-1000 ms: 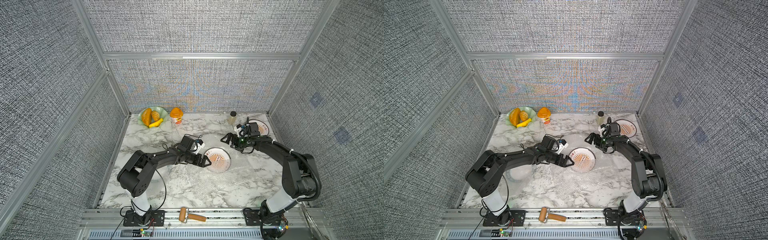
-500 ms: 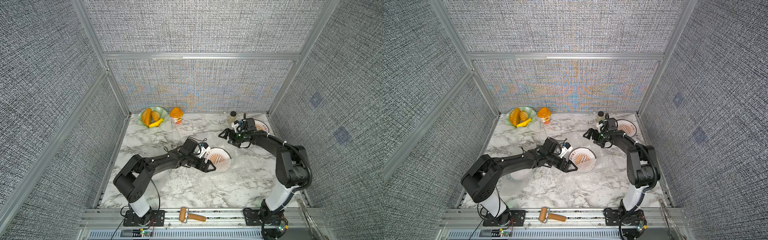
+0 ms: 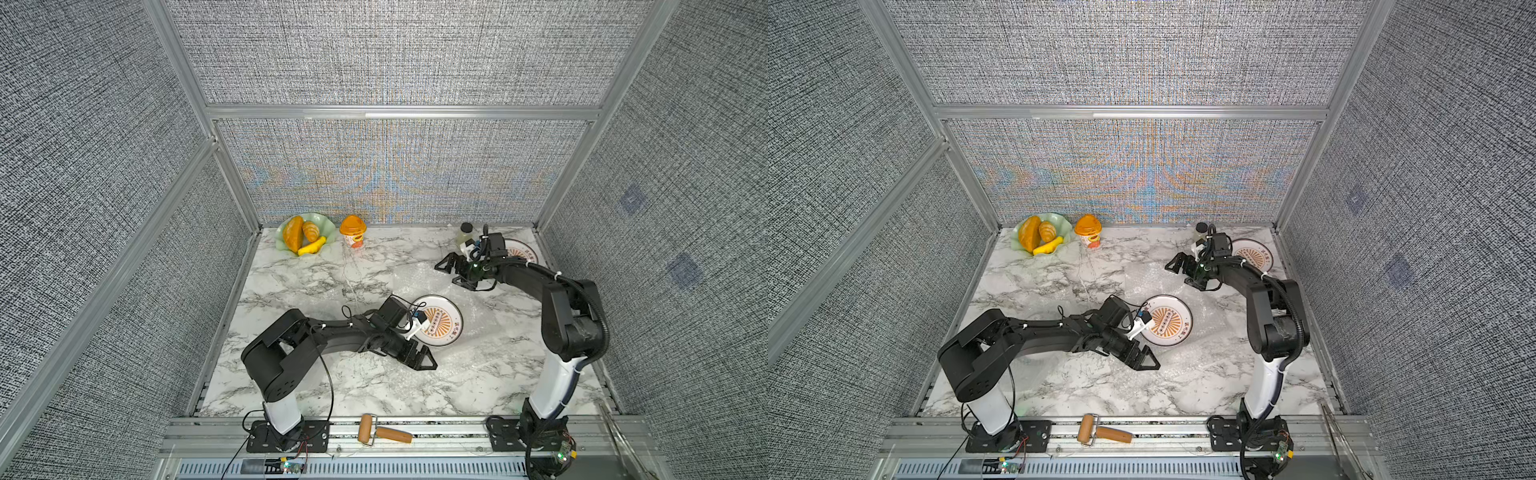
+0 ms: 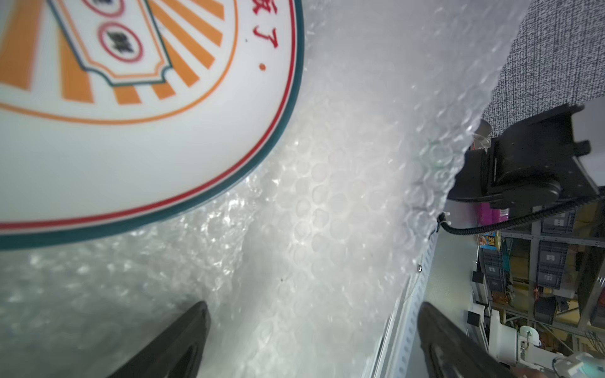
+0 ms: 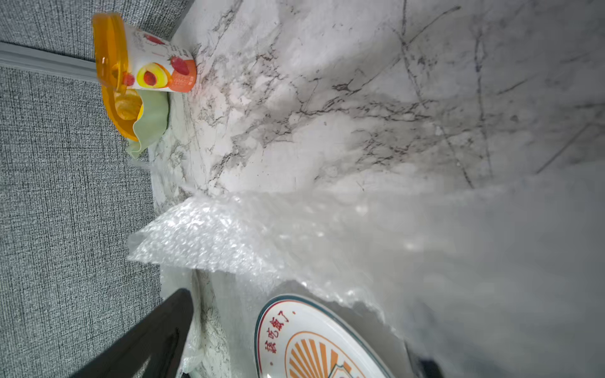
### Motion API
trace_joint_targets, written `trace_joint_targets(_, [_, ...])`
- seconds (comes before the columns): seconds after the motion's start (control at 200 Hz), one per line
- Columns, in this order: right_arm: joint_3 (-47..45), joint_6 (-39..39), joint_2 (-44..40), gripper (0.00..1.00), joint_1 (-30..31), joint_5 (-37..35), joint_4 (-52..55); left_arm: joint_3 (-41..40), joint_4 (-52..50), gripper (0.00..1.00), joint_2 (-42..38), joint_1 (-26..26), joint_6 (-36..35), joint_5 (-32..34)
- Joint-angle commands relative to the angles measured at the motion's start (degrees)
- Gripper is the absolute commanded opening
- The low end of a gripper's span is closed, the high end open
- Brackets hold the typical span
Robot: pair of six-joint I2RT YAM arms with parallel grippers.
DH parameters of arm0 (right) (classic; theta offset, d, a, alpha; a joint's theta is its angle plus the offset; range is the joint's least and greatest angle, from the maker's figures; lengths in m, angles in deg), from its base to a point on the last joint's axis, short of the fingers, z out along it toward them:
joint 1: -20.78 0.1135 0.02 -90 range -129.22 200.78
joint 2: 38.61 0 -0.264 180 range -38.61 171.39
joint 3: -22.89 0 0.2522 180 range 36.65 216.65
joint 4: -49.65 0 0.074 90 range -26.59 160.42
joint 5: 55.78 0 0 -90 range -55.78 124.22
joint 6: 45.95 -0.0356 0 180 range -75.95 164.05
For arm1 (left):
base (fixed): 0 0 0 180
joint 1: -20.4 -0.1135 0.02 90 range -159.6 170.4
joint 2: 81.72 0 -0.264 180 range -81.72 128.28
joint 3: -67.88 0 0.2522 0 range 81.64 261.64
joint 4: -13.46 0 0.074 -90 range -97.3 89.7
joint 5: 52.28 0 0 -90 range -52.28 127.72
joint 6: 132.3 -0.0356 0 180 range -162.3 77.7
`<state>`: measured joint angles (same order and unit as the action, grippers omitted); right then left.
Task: Unpack dinner plates from bubble wrap
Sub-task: Unwrap the bubble wrap.
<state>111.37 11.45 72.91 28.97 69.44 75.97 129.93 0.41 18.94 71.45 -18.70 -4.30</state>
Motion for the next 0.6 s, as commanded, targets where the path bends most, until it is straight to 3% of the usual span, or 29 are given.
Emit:
trace_joint_targets(0.0, [1.4,-2.0,1.8,0.99,-0.4,0.6,-1.0,-0.4,0.0,0.99,0.1,1.0,-0.4,0.3])
trace_joint_targets(0.595, [7.8,-3.5,8.2,0.99,-0.4,-2.8,0.8,-3.0,-0.4,0.99,2.5,2.3,-0.6,3.4])
